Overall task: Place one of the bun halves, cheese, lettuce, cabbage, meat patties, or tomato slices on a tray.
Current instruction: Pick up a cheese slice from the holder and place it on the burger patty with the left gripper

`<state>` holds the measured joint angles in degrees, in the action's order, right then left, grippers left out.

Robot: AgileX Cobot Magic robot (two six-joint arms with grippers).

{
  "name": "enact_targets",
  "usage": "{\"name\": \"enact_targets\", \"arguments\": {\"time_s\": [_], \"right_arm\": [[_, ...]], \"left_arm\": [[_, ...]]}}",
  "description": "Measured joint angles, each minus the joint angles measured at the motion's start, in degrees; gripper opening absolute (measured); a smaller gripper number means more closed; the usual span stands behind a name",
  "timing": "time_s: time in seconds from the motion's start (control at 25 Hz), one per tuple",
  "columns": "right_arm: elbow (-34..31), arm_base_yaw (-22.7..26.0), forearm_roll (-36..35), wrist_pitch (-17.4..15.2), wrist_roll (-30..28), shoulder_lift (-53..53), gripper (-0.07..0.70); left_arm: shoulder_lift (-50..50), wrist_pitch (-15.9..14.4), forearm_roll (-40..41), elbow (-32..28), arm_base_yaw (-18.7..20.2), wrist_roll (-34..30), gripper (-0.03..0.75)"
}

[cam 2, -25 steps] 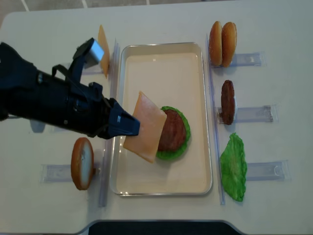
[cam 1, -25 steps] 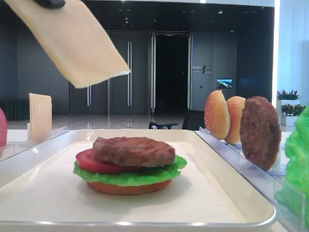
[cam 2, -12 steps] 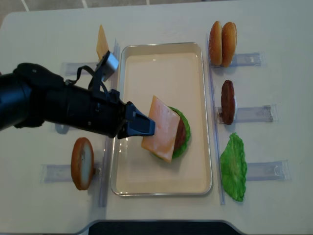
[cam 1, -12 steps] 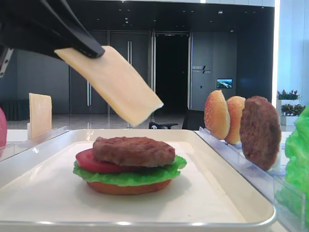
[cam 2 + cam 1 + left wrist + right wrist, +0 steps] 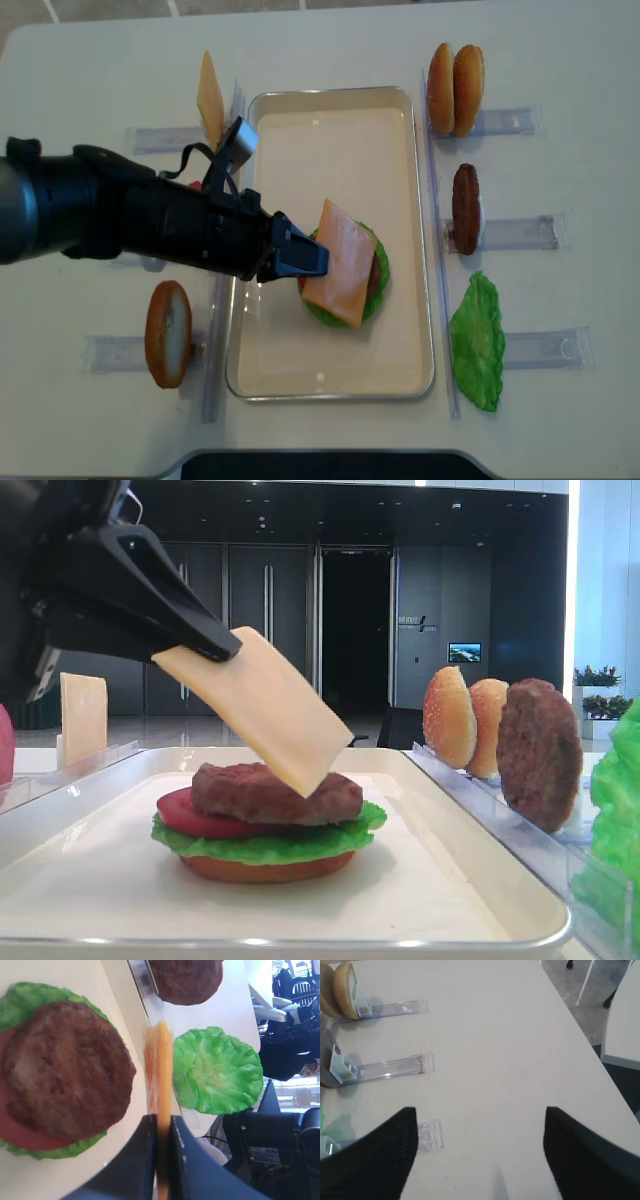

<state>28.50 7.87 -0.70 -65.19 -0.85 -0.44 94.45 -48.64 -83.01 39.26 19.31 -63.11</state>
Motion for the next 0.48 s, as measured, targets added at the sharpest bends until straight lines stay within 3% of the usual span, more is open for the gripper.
{"name": "enact_targets", "arguments": {"time_s": [0.48], "right_arm": [[0.0,0.0,0.0,0.0,0.0,0.0,0.527]], "left_arm": [[3.6,0.8,-4.5,0.1,0.0,-8.5,0.034]]}}
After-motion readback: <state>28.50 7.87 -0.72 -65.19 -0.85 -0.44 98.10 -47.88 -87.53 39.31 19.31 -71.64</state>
